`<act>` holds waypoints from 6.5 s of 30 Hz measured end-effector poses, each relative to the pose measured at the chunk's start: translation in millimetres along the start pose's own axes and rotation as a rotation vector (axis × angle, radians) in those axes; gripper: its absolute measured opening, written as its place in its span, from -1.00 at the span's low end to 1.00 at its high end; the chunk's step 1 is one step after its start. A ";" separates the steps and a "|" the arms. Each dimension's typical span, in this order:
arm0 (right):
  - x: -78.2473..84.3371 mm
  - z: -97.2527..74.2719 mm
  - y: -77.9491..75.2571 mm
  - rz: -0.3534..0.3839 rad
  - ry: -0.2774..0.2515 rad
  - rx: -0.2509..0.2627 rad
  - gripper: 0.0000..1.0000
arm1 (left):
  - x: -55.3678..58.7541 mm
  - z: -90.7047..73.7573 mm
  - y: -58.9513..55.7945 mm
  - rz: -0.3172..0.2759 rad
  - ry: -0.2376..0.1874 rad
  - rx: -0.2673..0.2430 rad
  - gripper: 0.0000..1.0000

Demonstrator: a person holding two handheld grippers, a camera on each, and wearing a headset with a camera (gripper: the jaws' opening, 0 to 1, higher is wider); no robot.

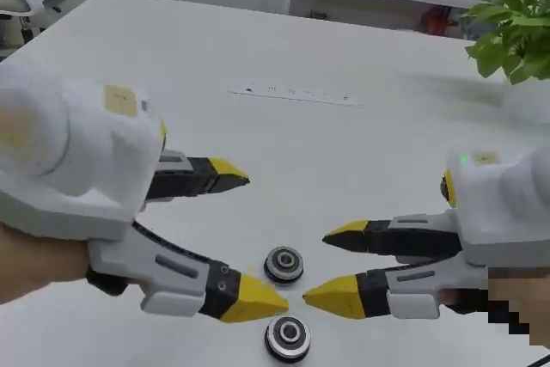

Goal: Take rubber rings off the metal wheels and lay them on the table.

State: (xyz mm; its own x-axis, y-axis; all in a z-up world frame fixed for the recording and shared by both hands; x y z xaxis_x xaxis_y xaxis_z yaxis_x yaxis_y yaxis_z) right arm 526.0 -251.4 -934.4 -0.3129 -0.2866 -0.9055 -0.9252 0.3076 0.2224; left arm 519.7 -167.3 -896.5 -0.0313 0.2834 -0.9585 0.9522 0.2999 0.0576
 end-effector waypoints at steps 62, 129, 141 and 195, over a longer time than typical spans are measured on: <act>67.0 14.6 15.7 -0.120 0.296 -0.092 -0.58 | 75.4 54.0 -37.4 -0.009 0.153 0.145 -0.65; 63.1 17.0 -3.1 -0.067 0.296 0.054 -1.00 | 76.3 51.6 -22.6 0.003 0.130 0.043 -0.73; 59.3 15.6 -8.3 -0.006 0.266 0.086 -1.00 | 76.6 51.4 -20.5 0.001 0.131 0.036 -0.73; 43.5 22.8 -3.1 0.426 0.131 0.091 -1.00 | 78.5 51.3 -16.4 0.007 0.135 0.028 -0.73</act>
State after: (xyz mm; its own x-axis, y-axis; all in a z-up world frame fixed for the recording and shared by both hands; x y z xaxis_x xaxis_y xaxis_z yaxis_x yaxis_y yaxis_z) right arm 520.1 -244.1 -982.7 -0.6914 -0.2279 -0.6856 -0.6873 0.4998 0.5270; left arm 517.3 -196.7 -987.0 -0.0631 0.4057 -0.9118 0.9607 0.2722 0.0547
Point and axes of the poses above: the centre of the closed fingertips' face, and the gripper's own axes: z roughly forward along the fingers, y roughly to its left, x roughly out of its underside, the point moved 3 cm from there along -z, roughly backward along the fingers, and after that the axes turned 8 degrees about -y, right-handed, at the moved point
